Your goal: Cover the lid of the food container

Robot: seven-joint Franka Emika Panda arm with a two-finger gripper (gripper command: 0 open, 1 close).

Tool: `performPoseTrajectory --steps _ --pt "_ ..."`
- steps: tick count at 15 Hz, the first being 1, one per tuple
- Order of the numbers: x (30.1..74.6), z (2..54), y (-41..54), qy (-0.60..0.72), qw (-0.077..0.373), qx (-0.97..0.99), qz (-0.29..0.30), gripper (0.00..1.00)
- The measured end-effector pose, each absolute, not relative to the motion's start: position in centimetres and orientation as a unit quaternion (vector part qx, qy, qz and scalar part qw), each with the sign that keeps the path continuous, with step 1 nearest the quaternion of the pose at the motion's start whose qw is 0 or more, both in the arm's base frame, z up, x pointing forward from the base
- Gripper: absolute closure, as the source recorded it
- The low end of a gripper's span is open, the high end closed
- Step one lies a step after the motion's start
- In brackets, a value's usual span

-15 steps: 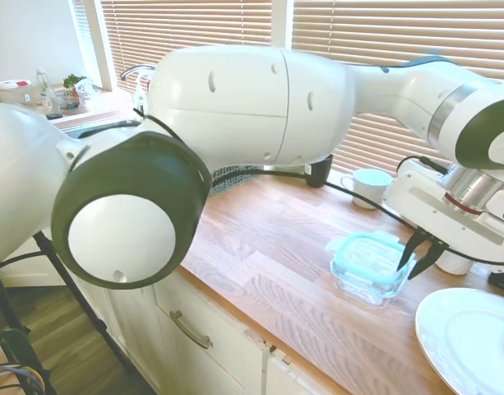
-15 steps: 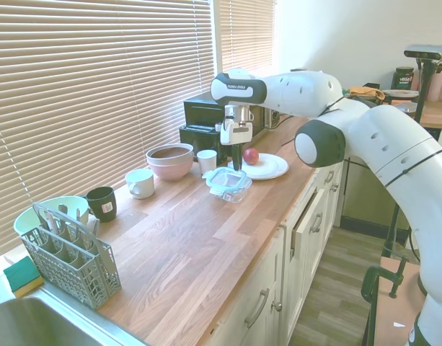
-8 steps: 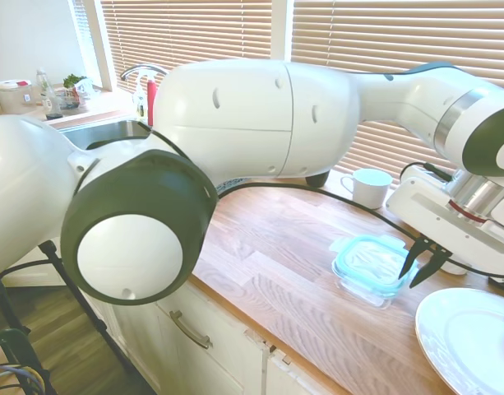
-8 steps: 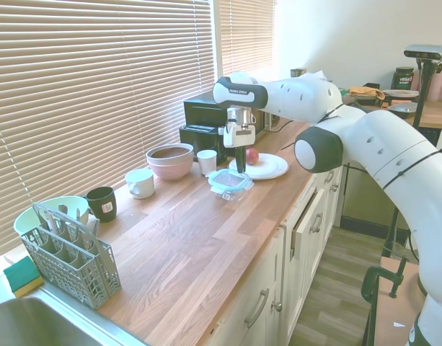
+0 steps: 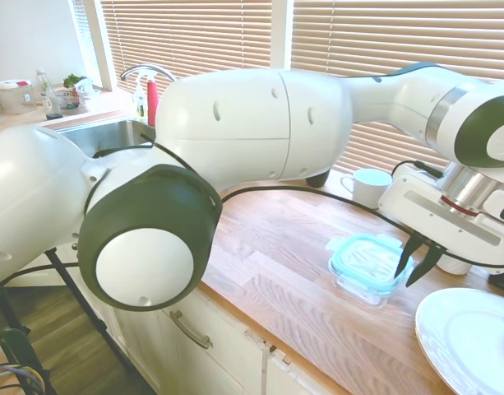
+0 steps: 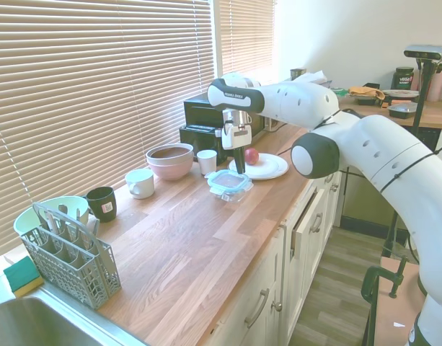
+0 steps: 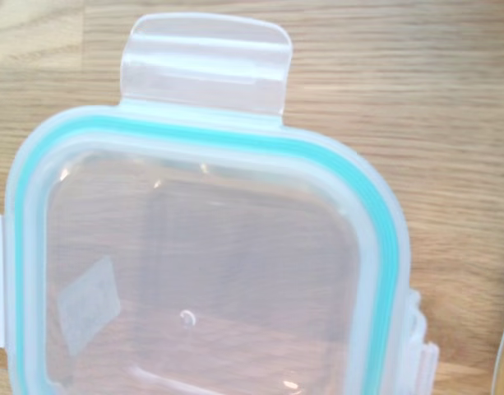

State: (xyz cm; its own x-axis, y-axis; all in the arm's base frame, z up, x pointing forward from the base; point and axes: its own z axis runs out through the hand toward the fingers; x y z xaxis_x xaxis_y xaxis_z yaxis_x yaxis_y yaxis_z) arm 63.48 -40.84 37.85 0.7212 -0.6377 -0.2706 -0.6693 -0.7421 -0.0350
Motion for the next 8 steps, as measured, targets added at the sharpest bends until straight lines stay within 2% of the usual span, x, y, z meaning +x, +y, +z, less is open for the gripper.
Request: performPoseTrajectory --steps 8 --pt "63.5 39.9 -39.5 0.341 0.053 -0.929 0.131 0.00"
